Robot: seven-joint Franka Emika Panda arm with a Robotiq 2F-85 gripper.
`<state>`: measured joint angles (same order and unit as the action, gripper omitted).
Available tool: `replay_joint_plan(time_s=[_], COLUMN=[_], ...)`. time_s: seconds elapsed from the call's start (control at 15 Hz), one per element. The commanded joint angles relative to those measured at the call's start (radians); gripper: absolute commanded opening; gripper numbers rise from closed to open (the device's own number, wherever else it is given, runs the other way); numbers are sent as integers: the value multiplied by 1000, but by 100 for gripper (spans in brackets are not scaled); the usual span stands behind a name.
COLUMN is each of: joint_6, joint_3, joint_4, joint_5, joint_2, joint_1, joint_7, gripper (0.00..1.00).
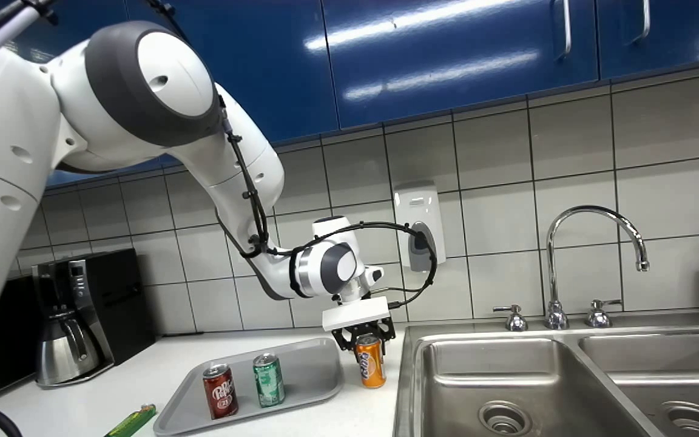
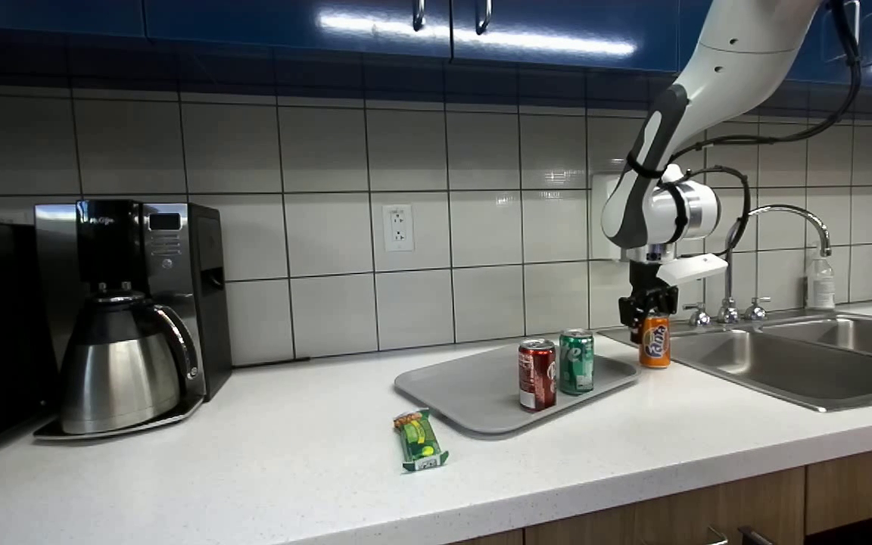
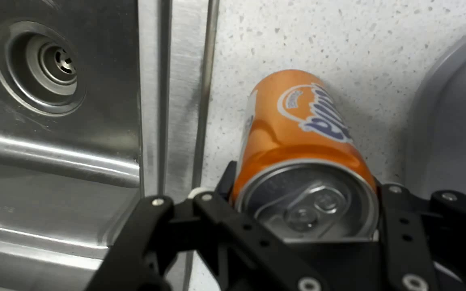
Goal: Put the cans on the tray
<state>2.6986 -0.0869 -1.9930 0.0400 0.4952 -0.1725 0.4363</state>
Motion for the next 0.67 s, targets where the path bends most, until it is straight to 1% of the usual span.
replay_joint_plan(time_s=[0.0, 0.6], joint_6=[-32, -17], joint_3=[25, 34], joint_4=[-13, -58], joint_5=[21, 30], joint_2=[-58, -132], joint_1=[-21, 2], joint_7=[-11, -21], gripper=[38, 38])
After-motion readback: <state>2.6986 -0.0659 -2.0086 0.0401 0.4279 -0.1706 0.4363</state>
